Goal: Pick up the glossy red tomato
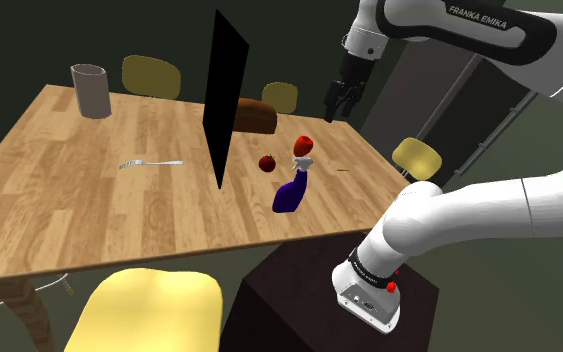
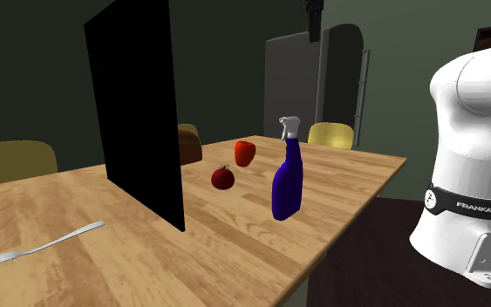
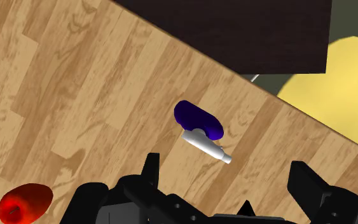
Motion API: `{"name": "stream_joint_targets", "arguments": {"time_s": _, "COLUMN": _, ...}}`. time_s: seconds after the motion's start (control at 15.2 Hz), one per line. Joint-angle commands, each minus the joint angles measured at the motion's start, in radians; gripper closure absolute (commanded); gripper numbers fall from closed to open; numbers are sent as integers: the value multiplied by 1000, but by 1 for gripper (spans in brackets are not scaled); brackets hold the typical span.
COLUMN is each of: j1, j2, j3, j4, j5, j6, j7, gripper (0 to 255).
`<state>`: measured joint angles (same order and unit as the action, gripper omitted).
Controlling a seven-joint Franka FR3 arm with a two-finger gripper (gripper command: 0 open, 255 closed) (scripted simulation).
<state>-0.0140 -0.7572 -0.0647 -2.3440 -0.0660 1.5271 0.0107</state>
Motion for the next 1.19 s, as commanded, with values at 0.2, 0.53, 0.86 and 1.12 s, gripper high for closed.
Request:
{"name": "stream_joint_targets", "arguments": {"time_s": 0.2, "j1": -10, "j2": 77, "j3": -28, "j4": -20, "j5": -1, "j6": 95, "j7": -4, "gripper": 0}}
{"name": "stream_joint_targets", "arguments": {"time_s": 0.53, "j1": -22, "j2": 226, "j3": -76, "j4": -26, "j5": 8, "j6": 248, "j7": -17, "gripper": 0}}
{"name": "stream_joint_targets", "arguments": {"time_s": 0.86, "j1": -28, "j2": 396, "j3": -122, "j4": 1, "j5": 34, "j6": 387, "j7": -39, "gripper": 0}}
{"name": "stream_joint_targets", "arguments": {"time_s": 1.12, "j1": -31, "j2": 544, "j3": -156, "j4": 46, "j5": 73, "j6": 482, "j7": -67, "gripper": 0}}
